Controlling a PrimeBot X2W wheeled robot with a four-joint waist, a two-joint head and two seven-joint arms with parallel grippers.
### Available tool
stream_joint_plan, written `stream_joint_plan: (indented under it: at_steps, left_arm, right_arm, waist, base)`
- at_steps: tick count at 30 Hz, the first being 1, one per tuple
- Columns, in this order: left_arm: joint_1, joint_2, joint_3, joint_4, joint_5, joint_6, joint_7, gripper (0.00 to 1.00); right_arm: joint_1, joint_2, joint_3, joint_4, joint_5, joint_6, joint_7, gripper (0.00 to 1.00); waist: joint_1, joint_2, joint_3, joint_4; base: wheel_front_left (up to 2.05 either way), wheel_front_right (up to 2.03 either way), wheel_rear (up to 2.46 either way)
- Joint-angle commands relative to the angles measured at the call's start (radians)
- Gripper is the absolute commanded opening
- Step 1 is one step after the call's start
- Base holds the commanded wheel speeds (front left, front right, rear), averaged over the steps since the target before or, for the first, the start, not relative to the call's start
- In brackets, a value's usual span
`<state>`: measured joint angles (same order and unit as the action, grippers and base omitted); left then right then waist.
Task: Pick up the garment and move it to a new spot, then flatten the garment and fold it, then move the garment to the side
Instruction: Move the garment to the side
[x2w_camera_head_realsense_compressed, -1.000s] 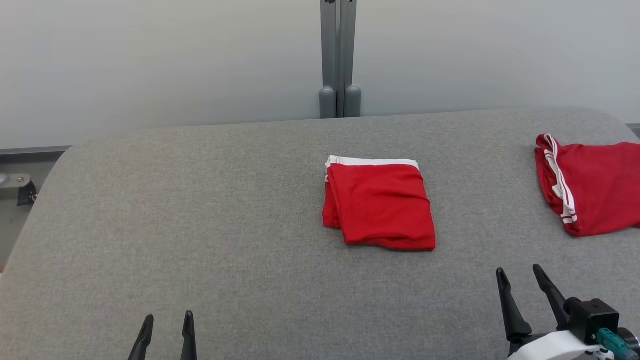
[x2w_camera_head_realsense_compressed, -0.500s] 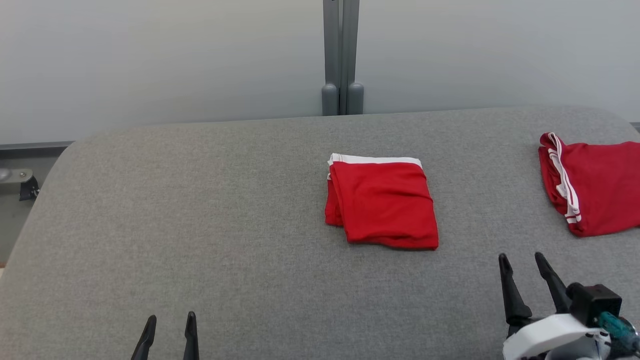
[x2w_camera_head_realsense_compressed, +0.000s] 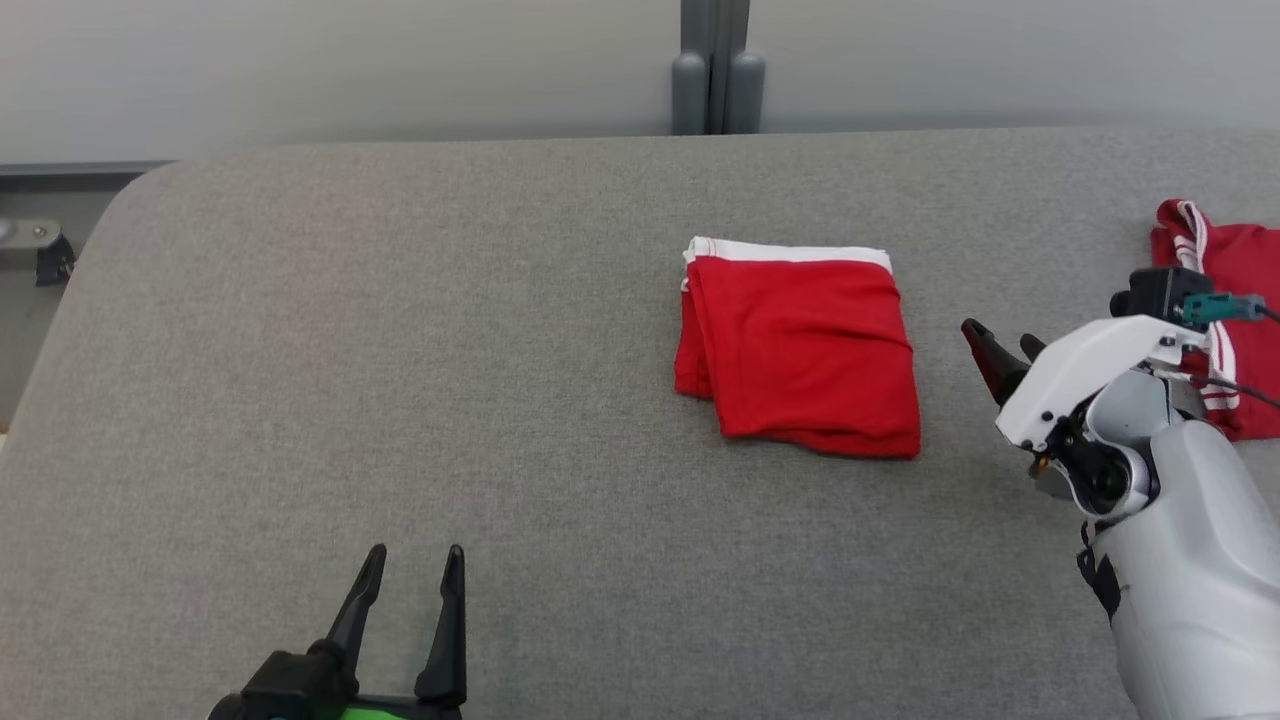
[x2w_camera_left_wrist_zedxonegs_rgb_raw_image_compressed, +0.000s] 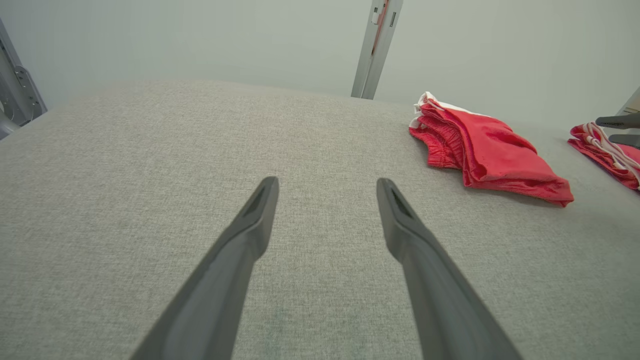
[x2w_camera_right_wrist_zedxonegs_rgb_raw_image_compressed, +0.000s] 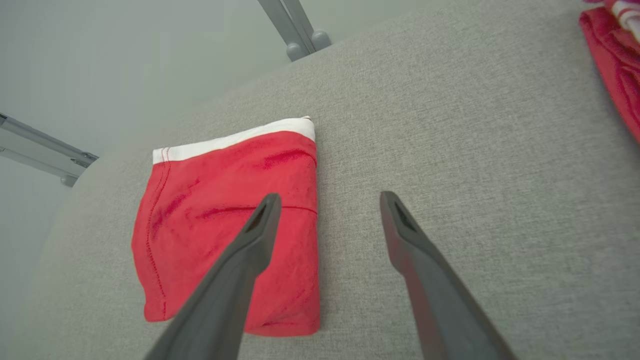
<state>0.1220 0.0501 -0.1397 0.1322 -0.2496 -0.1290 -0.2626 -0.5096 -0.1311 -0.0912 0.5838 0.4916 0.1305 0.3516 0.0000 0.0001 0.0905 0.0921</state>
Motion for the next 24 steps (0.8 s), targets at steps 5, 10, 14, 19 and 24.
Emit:
stream_joint_plan:
  at_steps: [5, 10, 14, 19, 24]
  left_arm:
    - [-0.061, 0.002, -0.035, 0.016, -0.017, -0.003, -0.002, 1.0]
    - [-0.08, 0.001, -0.045, 0.02, -0.027, -0.003, -0.002, 1.0]
    - [-0.078, 0.001, -0.037, 0.02, -0.028, -0.003, -0.002, 1.0]
    - [-0.068, 0.001, -0.012, 0.008, -0.013, -0.003, -0.002, 1.0]
    - [-0.069, 0.002, 0.007, -0.005, 0.002, -0.003, -0.002, 1.0]
  right_arm:
    - [-0.12, 0.03, -0.073, 0.148, -0.06, 0.0, 0.107, 1.0]
    - [-0.167, 0.037, -0.11, 0.252, -0.131, 0.0, 0.135, 1.0]
    - [-0.189, 0.059, -0.134, 0.297, -0.132, 0.0, 0.116, 0.0]
    - [-0.229, 0.071, -0.1, 0.277, -0.094, 0.0, 0.077, 0.0]
    - [-0.244, 0.06, -0.04, 0.234, -0.074, 0.0, 0.068, 0.0]
  waist:
    - [0.0, -0.0001, 0.123, 0.114]
    - [0.0, -0.0001, 0.138, 0.14]
    - [0.0, -0.0001, 0.138, 0.135]
    - [0.0, -0.0001, 0.144, 0.065]
    - [0.0, -0.0001, 0.157, -0.073]
  base:
    - [0.0, 0.0, 0.0]
    - [0.0, 0.0, 0.0]
    - [0.0, 0.0, 0.0]
    - [0.0, 0.0, 0.0]
    - [0.0, 0.0, 0.0]
